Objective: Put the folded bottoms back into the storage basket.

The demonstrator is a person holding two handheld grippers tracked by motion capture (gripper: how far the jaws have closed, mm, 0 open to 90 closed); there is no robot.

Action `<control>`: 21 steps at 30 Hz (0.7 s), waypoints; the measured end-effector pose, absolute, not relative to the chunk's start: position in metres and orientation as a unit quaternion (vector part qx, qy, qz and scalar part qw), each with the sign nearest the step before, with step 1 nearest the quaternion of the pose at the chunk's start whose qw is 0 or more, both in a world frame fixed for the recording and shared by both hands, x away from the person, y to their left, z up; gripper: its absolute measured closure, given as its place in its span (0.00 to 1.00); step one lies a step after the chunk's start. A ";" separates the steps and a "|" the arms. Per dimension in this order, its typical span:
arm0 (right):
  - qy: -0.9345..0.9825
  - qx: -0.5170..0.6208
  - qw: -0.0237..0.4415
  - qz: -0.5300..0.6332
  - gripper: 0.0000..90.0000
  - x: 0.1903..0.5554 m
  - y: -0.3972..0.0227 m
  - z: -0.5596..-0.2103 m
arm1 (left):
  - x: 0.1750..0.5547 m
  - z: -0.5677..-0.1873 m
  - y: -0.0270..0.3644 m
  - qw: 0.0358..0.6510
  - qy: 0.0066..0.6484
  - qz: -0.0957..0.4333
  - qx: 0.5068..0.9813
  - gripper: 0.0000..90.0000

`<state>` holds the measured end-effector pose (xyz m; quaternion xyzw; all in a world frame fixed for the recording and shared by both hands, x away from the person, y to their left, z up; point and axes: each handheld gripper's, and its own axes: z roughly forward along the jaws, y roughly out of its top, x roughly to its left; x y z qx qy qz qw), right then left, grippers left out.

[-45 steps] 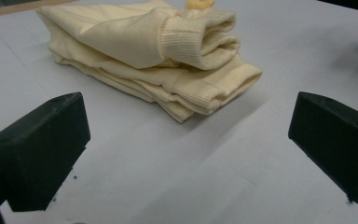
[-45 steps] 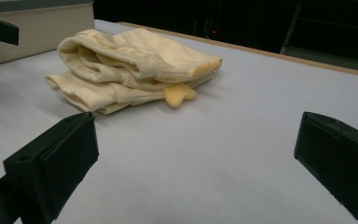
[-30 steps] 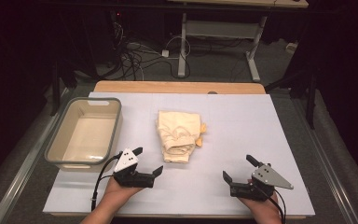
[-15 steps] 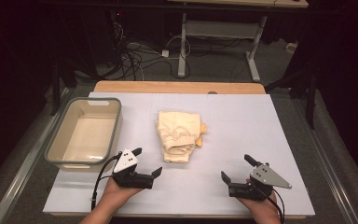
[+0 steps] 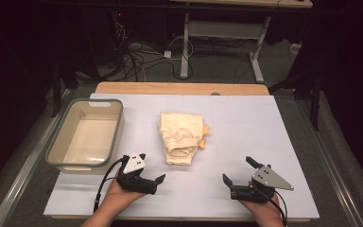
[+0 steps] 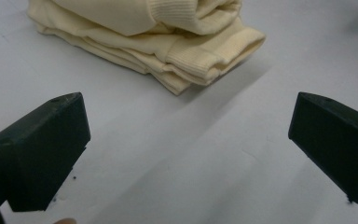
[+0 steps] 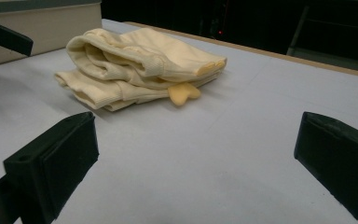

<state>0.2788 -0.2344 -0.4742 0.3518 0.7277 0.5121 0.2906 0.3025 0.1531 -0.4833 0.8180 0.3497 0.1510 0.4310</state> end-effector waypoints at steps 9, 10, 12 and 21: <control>0.730 0.350 0.288 0.512 0.01 0.279 -0.233 -0.475 | 0.304 -0.486 0.149 0.399 0.348 0.141 0.836 0.00; 0.730 0.350 0.288 0.512 0.01 0.279 -0.233 -0.475 | 0.304 -0.486 0.149 0.399 0.348 0.141 0.836 0.00; 0.730 0.350 0.287 0.512 0.01 0.279 -0.233 -0.475 | 0.305 -0.487 0.148 0.394 0.348 0.137 0.840 0.00; 0.732 0.349 0.286 0.511 0.01 0.279 -0.233 -0.475 | 0.307 -0.490 0.146 0.366 0.351 0.125 0.853 0.00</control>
